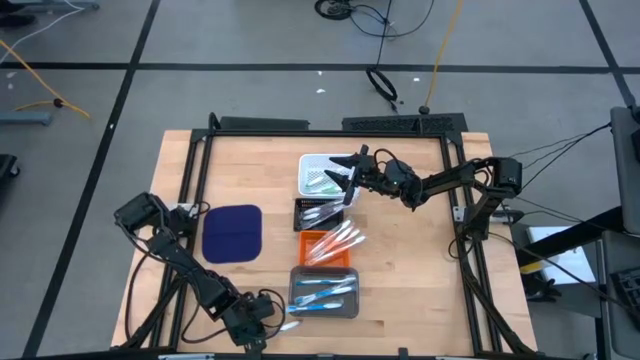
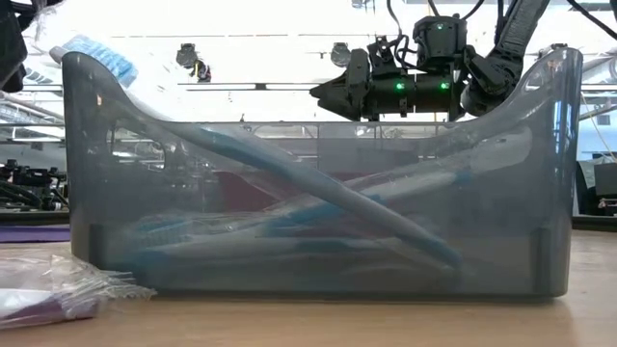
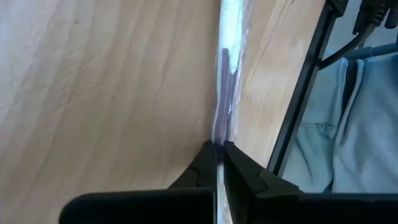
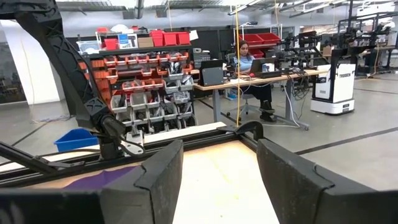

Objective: Pick & Place Toothbrushes
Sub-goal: Put the violet toothbrush into the black bin

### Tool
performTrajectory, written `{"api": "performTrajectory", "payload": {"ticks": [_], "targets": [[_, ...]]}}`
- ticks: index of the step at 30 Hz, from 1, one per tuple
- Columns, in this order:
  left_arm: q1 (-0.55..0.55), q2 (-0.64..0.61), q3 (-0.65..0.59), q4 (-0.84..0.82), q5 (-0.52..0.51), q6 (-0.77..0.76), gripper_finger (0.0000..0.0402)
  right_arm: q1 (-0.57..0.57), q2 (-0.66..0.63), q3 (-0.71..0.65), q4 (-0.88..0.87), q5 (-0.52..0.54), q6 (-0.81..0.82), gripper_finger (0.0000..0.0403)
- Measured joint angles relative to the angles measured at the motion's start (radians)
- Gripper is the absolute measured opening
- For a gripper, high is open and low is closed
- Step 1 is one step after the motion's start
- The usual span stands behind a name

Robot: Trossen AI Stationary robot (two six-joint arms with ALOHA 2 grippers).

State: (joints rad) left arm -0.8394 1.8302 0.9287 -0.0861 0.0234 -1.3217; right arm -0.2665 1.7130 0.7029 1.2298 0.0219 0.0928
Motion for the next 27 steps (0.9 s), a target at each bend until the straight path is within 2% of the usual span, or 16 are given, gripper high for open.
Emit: {"api": "performTrajectory", "payload": {"ticks": [4, 14, 27], "targets": [[-0.002, -0.042, -0.003, -0.033, -0.002, 0.006, 0.0001, 0.0, 0.0, 0.0, 0.0, 0.0, -0.003, 0.0197], [-0.022, -0.25, -0.003, -0.183, -0.176, 0.115, 0.0, 0.0, 0.0, 0.0, -0.004, 0.0, -0.008, 0.0196], [0.0, -0.451, -0.003, -0.202, -0.473, 0.472, 0.0, 0.0, 0.0, 0.0, -0.004, -0.002, -0.008, 0.0196]]}}
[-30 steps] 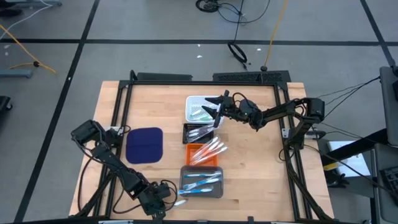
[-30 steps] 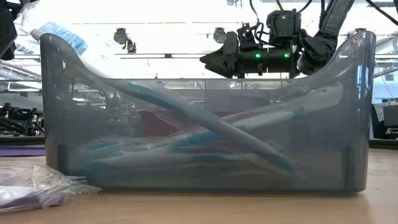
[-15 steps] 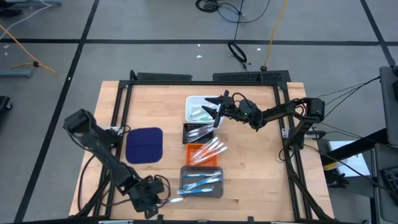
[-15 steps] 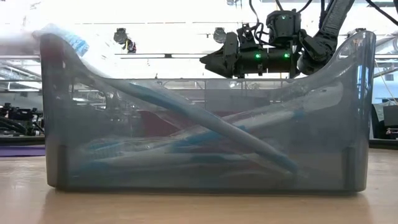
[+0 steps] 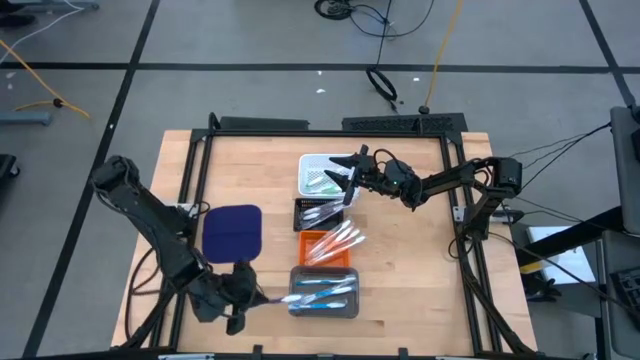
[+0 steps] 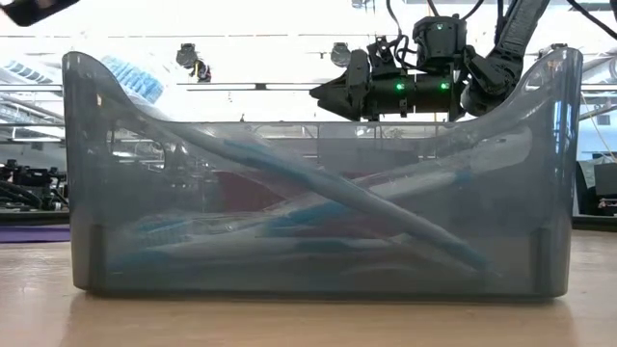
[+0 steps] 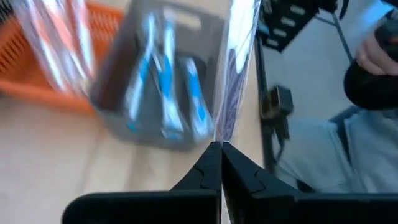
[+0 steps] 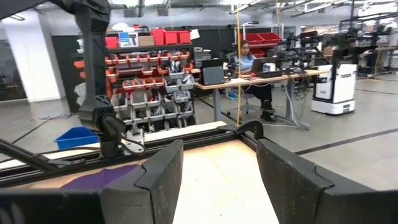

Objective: Pick & Place Toothbrushes
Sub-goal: Put the violet toothbrush into the black bin

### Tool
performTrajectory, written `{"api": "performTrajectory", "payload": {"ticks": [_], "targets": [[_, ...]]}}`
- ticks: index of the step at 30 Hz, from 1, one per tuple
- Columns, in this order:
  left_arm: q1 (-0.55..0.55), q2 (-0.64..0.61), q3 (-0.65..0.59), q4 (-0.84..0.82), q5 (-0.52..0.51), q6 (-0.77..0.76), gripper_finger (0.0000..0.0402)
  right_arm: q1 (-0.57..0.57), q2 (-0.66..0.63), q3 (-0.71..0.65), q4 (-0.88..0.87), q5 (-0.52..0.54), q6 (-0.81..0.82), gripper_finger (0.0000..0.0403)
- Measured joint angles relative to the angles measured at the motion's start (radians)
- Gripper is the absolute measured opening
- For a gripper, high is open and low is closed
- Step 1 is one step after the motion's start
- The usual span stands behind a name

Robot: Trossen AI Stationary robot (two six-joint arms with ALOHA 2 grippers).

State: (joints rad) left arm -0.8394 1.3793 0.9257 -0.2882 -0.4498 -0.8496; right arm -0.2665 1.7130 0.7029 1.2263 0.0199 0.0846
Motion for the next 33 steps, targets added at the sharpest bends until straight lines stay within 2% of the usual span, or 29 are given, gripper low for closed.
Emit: {"api": "performTrajectory", "payload": {"ticks": [9, 12, 21, 30, 33], "targets": [[0.086, -0.067, 0.0, 0.002, -0.236, 0.201, 0.0, 0.003, 0.0, 0.0, 0.034, -0.128, 0.06, 0.0196], [0.151, -0.067, 0.001, 0.004, -0.294, 0.243, 0.0, 0.024, 0.0, 0.0, 0.043, -0.128, 0.061, 0.0196], [0.349, -0.067, 0.001, 0.065, -0.277, 0.404, 0.0, 0.115, 0.0, 0.023, 0.057, -0.13, 0.004, 0.0196], [0.442, -0.067, 0.001, 0.109, -0.276, 0.535, 0.0, 0.15, 0.0, 0.027, 0.057, -0.13, -0.003, 0.0196], [0.47, -0.067, 0.001, 0.107, -0.276, 0.538, 0.0, 0.157, 0.0, 0.027, 0.057, -0.173, -0.001, 0.0196]]}}
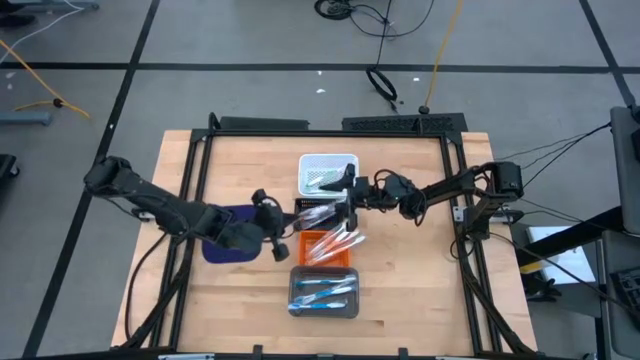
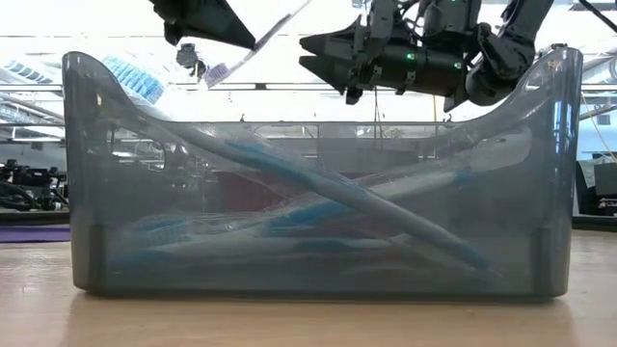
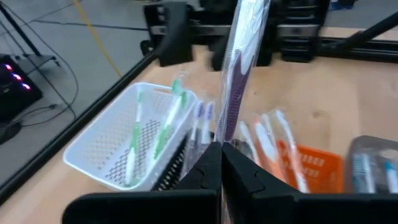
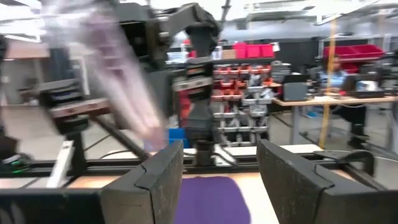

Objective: Pick & Place Toothbrushes
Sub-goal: Put the violet toothbrush into the black bin

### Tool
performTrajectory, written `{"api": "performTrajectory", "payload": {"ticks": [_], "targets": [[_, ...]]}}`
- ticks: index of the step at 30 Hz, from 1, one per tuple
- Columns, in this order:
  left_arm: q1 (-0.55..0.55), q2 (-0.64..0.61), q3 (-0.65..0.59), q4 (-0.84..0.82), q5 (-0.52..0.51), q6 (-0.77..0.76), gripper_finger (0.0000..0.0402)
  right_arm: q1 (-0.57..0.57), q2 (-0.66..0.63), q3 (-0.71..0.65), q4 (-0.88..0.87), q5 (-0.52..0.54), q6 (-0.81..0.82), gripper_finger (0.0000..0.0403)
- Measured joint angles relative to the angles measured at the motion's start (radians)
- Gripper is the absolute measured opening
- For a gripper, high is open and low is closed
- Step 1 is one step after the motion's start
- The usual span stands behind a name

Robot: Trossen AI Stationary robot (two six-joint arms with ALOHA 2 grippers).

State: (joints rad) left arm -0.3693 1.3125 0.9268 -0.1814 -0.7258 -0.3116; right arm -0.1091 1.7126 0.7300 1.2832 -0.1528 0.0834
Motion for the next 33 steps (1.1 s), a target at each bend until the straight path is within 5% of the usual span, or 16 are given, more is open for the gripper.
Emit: {"api": "performTrajectory", "payload": {"ticks": [20, 24, 28, 33], "targets": [[0.102, 0.0, 0.0, -0.001, 0.052, 0.029, 0.0, 0.02, 0.0, 0.0, 0.169, -0.026, 0.009, 0.0193], [0.112, 0.003, 0.0, -0.002, 0.052, 0.029, 0.0, 0.02, 0.0, 0.0, 0.171, -0.025, 0.013, 0.0143], [0.122, 0.003, 0.0, -0.002, 0.052, 0.029, 0.0, 0.02, 0.0, 0.0, 0.168, -0.031, -0.019, 0.0029], [0.127, 0.003, 0.0, -0.002, 0.053, 0.029, 0.0006, 0.024, 0.0, 0.0, 0.164, -0.031, -0.044, 0.0019]]}}
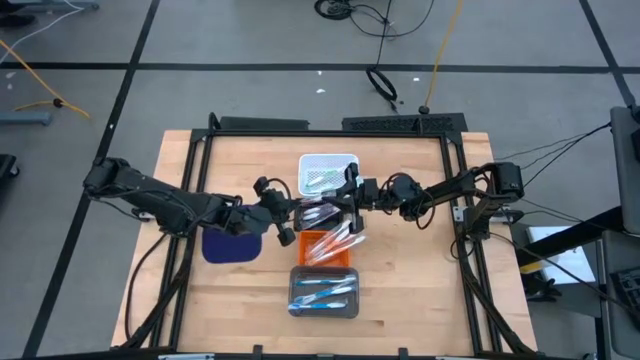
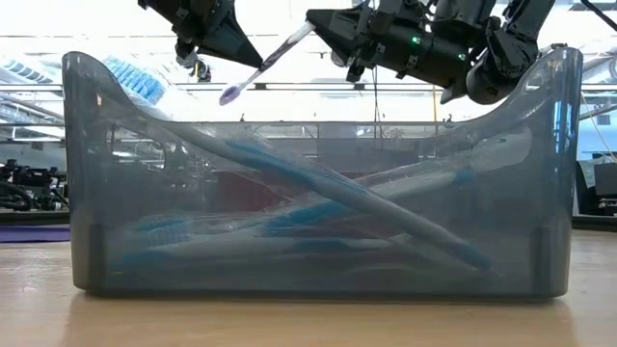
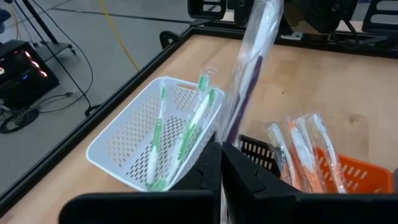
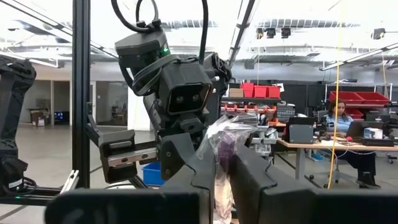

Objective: Pick & Place Toothbrushes
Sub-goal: Put the violet toothbrush into the black bin

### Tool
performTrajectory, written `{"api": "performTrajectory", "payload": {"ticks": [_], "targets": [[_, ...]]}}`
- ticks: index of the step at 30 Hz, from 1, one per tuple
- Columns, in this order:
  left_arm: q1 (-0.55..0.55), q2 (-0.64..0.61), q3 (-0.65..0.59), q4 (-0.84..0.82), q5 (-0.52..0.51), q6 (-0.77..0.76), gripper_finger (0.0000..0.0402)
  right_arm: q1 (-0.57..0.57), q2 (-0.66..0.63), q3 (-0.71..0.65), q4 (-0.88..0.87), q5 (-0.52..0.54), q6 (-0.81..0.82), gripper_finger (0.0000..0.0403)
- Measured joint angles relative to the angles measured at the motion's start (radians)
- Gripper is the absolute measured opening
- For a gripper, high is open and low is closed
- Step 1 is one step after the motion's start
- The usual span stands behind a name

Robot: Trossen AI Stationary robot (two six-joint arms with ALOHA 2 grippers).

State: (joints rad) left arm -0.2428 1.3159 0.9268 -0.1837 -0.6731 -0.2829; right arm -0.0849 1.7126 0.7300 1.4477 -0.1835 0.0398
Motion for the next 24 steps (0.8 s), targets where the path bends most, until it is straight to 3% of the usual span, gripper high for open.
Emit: {"api": "performTrajectory", "payload": {"ticks": [8, 16, 24], "targets": [[0.0, 0.0, 0.0, -0.005, 0.002, 0.0, 0.0028, -0.004, 0.0, 0.0, -0.026, -0.001, -0.003, 0.0019], [-0.015, -0.009, 0.0, -0.063, -0.004, 0.028, 0.0097, -0.013, -0.077, -0.016, -0.166, 0.022, -0.04, 0.0019], [-0.015, -0.009, 0.0, -0.127, -0.006, 0.024, 0.0128, -0.011, -0.169, -0.164, -0.184, 0.109, -0.021, 0.0019]]}}
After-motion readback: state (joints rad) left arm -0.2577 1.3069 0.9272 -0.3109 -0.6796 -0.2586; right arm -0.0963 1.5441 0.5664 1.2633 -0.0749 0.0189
